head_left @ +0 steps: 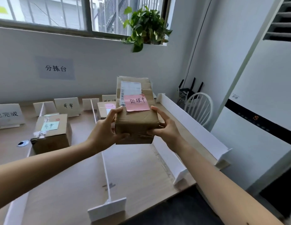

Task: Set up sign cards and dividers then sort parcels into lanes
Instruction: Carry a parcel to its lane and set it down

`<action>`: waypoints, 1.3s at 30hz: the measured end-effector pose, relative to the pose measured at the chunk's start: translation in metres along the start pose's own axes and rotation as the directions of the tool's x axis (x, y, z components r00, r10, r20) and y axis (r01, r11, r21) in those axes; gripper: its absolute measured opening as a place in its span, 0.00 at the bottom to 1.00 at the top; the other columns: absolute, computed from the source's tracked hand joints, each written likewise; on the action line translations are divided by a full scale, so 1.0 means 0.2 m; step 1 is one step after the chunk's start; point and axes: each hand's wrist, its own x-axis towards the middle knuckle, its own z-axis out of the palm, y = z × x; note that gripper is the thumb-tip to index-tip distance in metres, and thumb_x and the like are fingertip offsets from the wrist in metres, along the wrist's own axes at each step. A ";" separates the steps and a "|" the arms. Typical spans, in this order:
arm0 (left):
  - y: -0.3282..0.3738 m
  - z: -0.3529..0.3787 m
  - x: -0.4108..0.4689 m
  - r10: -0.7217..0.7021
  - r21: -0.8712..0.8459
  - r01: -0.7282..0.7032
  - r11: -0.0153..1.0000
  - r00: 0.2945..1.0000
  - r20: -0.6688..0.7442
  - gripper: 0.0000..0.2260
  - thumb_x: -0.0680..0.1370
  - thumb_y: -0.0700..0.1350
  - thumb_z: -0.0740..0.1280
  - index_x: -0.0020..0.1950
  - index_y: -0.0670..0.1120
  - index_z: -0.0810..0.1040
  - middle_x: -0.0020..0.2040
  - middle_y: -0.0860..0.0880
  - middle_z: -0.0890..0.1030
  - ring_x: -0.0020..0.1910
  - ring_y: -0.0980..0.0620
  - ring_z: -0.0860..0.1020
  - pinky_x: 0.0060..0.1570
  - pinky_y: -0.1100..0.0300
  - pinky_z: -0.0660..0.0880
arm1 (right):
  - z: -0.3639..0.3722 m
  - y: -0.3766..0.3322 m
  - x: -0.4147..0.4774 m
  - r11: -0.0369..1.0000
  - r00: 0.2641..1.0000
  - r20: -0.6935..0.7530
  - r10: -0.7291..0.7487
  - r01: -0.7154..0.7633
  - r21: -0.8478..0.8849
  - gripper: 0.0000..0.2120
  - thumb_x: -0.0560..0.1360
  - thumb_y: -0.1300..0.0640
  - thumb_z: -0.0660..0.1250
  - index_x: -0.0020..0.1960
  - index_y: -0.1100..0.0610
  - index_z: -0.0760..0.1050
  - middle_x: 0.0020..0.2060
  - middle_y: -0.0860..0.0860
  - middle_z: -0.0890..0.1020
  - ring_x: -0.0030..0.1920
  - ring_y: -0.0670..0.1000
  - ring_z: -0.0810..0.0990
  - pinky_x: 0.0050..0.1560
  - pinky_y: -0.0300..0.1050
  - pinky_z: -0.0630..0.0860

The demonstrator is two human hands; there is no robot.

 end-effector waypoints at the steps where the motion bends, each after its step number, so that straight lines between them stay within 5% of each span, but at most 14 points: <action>1: 0.00 0.05 0.03 0.004 0.001 -0.004 1.000 1.000 0.004 0.40 0.64 0.43 0.80 0.71 0.49 0.63 0.57 0.52 0.78 0.48 0.52 0.81 0.47 0.63 0.79 | -0.05 0.01 0.02 1.000 1.000 -0.004 0.004 -0.004 -0.003 0.40 0.66 0.81 0.66 0.70 0.50 0.69 0.46 0.52 0.82 0.42 0.47 0.80 0.51 0.45 0.80; 7: -0.03 0.30 0.25 0.017 0.011 -0.017 1.000 0.999 0.035 0.39 0.66 0.41 0.79 0.72 0.49 0.62 0.64 0.45 0.76 0.54 0.49 0.79 0.46 0.77 0.73 | -0.30 0.08 0.16 1.000 0.999 -0.037 0.017 -0.018 -0.021 0.39 0.67 0.80 0.66 0.69 0.48 0.69 0.46 0.52 0.81 0.40 0.43 0.81 0.45 0.39 0.79; 13: -0.07 0.53 0.50 0.087 0.022 -0.089 0.996 0.994 0.068 0.39 0.67 0.43 0.77 0.71 0.53 0.59 0.67 0.43 0.73 0.59 0.45 0.77 0.50 0.60 0.76 | -0.56 0.14 0.34 0.999 0.997 -0.077 0.013 -0.017 -0.041 0.38 0.67 0.79 0.67 0.67 0.45 0.70 0.50 0.52 0.81 0.44 0.43 0.82 0.51 0.44 0.80; 18: -0.10 0.72 0.69 0.088 -0.052 -0.084 0.995 0.991 0.098 0.39 0.67 0.44 0.77 0.70 0.56 0.60 0.64 0.54 0.71 0.59 0.53 0.75 0.51 0.68 0.74 | -0.75 0.20 0.45 0.999 0.992 -0.125 0.027 -0.029 -0.019 0.37 0.67 0.79 0.67 0.66 0.44 0.71 0.50 0.54 0.82 0.47 0.49 0.80 0.56 0.47 0.78; 25: -0.15 0.99 0.86 0.098 -0.086 -0.085 0.993 0.982 0.163 0.39 0.66 0.40 0.78 0.71 0.53 0.62 0.63 0.48 0.75 0.53 0.50 0.78 0.49 0.74 0.73 | -0.97 0.32 0.52 0.999 0.977 -0.210 0.043 -0.042 0.007 0.38 0.67 0.77 0.69 0.64 0.42 0.72 0.57 0.57 0.81 0.51 0.50 0.81 0.58 0.54 0.79; 29: -0.16 1.13 0.91 0.087 -0.063 -0.076 0.995 0.980 0.182 0.39 0.66 0.40 0.78 0.71 0.50 0.63 0.61 0.52 0.74 0.50 0.52 0.78 0.47 0.78 0.71 | -1.09 0.38 0.54 0.998 0.972 -0.228 0.061 -0.061 0.006 0.38 0.66 0.76 0.71 0.66 0.43 0.71 0.57 0.57 0.80 0.53 0.52 0.80 0.52 0.47 0.81; 34: -0.16 1.26 0.97 0.096 -0.001 -0.097 0.995 0.979 0.183 0.39 0.65 0.41 0.78 0.72 0.47 0.62 0.64 0.44 0.76 0.52 0.53 0.76 0.48 0.67 0.73 | -1.23 0.45 0.62 0.997 0.976 -0.206 0.074 -0.074 0.008 0.38 0.67 0.76 0.70 0.66 0.43 0.71 0.58 0.56 0.79 0.56 0.54 0.79 0.51 0.46 0.81; 39: -0.19 1.39 1.04 0.057 0.010 -0.059 0.998 0.987 0.151 0.40 0.65 0.41 0.79 0.71 0.50 0.62 0.63 0.43 0.77 0.52 0.52 0.77 0.48 0.75 0.72 | -1.37 0.52 0.73 0.996 0.985 -0.148 0.091 -0.086 0.036 0.37 0.67 0.76 0.69 0.66 0.43 0.71 0.59 0.57 0.79 0.55 0.53 0.79 0.46 0.43 0.80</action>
